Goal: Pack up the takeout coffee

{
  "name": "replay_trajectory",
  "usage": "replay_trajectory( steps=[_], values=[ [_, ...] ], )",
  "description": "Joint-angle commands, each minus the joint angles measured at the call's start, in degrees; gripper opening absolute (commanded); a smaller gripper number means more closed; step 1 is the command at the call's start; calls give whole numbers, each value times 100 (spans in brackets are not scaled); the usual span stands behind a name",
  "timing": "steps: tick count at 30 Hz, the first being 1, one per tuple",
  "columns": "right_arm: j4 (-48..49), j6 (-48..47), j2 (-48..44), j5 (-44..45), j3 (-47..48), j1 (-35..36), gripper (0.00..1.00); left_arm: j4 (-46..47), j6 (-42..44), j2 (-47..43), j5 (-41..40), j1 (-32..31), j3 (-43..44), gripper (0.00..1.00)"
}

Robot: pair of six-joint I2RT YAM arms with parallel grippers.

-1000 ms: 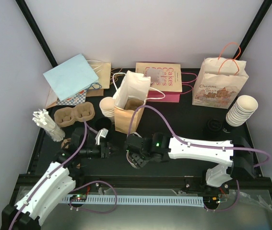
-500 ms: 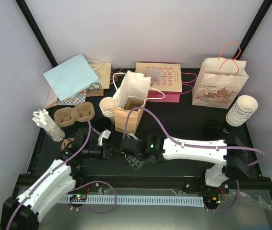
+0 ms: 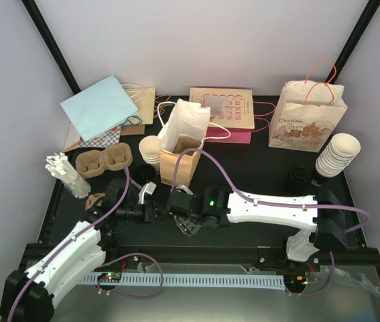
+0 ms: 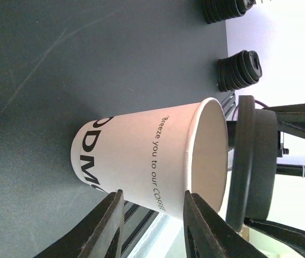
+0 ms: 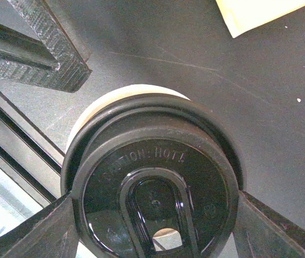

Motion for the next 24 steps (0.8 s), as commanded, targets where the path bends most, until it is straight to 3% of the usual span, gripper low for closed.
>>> replay_trajectory(
  steps=[1, 24],
  values=[
    [-123, -44, -116, 202, 174, 34, 66, 184, 80, 70, 71, -33, -17, 32],
    [270, -224, 185, -63, 85, 32, 66, 442, 28, 427, 85, -169, -34, 29]
  ],
)
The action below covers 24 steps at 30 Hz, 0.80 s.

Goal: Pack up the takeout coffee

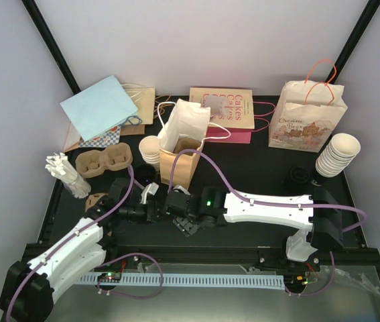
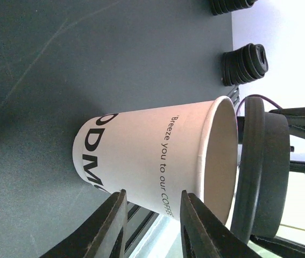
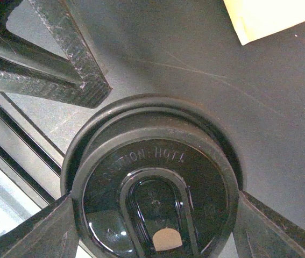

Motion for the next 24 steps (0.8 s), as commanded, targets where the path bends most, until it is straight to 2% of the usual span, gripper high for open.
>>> replay_trajectory(
  steps=[1, 24],
  values=[
    [206, -75, 77, -61, 11, 25, 66, 224, 12, 55, 84, -66, -17, 29],
    [-33, -12, 52, 166, 2, 38, 66, 304, -36, 127, 25, -207, -8, 28]
  ],
)
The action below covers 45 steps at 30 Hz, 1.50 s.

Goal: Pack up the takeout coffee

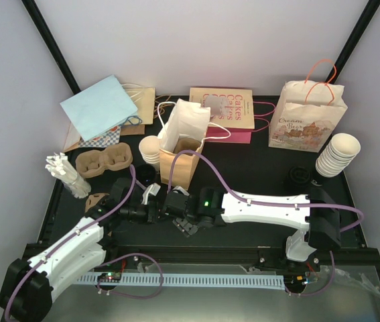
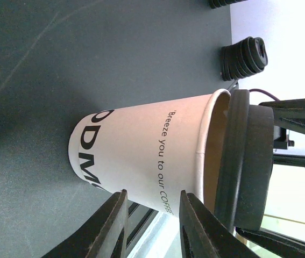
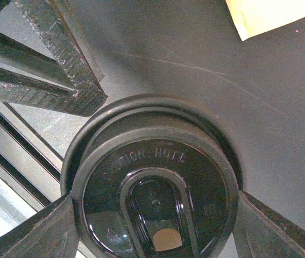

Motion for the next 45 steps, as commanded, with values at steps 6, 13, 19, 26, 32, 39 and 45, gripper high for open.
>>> replay_trajectory(
  steps=[6, 13, 19, 26, 32, 39, 45],
  values=[
    [15, 12, -74, 163, -79, 35, 66, 195, -38, 55, 16, -63, 7, 28],
    [326, -24, -102, 20, -285, 23, 66, 208, -53, 75, 7, -97, 16, 27],
    [379, -41, -28, -21, -314, 27, 66, 251, -77, 114, -2, -126, 16, 28],
    [406, -58, -4, -54, -351, 25, 66, 305, -97, 205, -2, -181, 63, 27],
    [302, -27, 2, 7, -354, 29, 66, 291, -91, 233, -45, -213, 93, 26],
    [311, -109, 105, -301, -491, 12, 66, -581, 120, -398, -845, -211, 372, 23],
    [406, -189, 147, -609, -681, -8, 66, -689, 29, -733, -1040, -200, 320, 24]
  ],
)
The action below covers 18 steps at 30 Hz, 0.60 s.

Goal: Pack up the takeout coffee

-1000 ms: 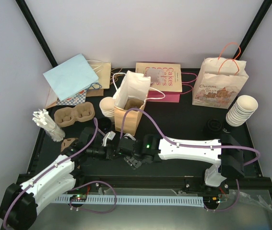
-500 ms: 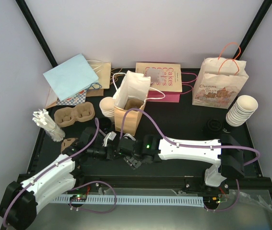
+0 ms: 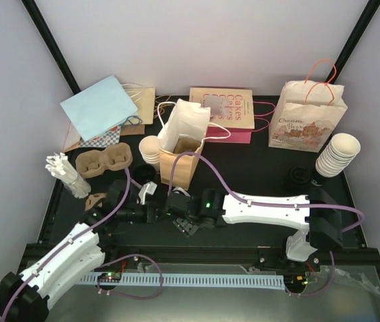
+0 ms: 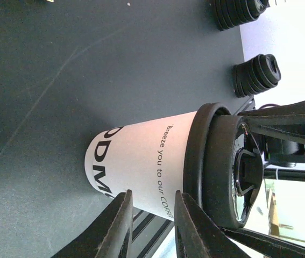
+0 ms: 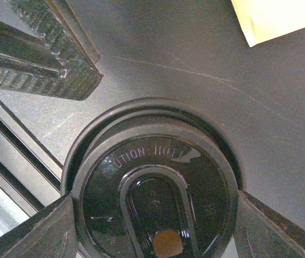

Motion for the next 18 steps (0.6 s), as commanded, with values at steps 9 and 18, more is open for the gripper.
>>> replay_trajectory(
  steps=[9, 18],
  values=[
    [283, -8, 145, -996, -825, 3, 66, 41, -124, -42, -33, -27, 188, 24],
    [430, -20, 138, -1226, -1070, 0, 65, 904, -491, -104, 470, -25, -115, 33]
  ],
)
